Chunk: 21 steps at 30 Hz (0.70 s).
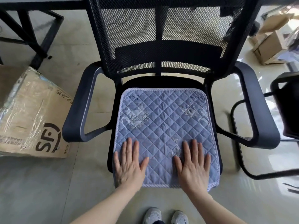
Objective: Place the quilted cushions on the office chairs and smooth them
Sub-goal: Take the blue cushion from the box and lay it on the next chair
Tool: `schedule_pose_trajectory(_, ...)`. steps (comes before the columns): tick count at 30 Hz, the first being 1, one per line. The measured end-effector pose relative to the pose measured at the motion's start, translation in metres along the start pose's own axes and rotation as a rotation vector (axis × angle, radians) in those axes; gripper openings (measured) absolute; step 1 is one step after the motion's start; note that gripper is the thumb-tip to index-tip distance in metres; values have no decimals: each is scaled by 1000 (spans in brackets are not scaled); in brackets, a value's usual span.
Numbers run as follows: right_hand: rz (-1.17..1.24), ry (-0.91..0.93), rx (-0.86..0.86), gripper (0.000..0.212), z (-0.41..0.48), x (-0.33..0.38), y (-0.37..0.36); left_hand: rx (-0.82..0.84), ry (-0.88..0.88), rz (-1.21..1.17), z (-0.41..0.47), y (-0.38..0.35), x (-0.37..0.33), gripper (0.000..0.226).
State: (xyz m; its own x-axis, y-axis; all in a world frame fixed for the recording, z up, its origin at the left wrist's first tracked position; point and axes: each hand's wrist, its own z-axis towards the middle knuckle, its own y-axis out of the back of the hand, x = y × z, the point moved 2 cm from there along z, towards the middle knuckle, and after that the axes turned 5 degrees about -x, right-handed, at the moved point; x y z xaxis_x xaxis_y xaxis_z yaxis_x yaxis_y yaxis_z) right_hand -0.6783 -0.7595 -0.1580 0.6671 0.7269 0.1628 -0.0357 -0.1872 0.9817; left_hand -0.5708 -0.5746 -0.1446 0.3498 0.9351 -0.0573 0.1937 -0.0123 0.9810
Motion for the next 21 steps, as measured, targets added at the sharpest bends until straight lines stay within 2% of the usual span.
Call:
schedule_pose_trajectory(5, -27, -140, -37, 71, 4, -44, 7, 3, 127, -54, 1, 4, 18, 89)
schedule_pose_trajectory(9, 8, -166, -63, 69, 5, -44, 13, -1, 139, -94, 2, 9, 20, 84)
schedule_pose_trajectory(12, 54, -190, -93, 62, 7, -38, 16, -33, 184, -155, 3, 14, 17, 73)
schedule_pose_trajectory(19, 312, -374, -168, 60, 45, -44, 29, -121, 456, -428, 36, 30, 24, 81)
schedule_pose_trajectory(21, 344, -422, -192, 56, 58, -49, 32, -118, 539, -490, 51, 32, 31, 75)
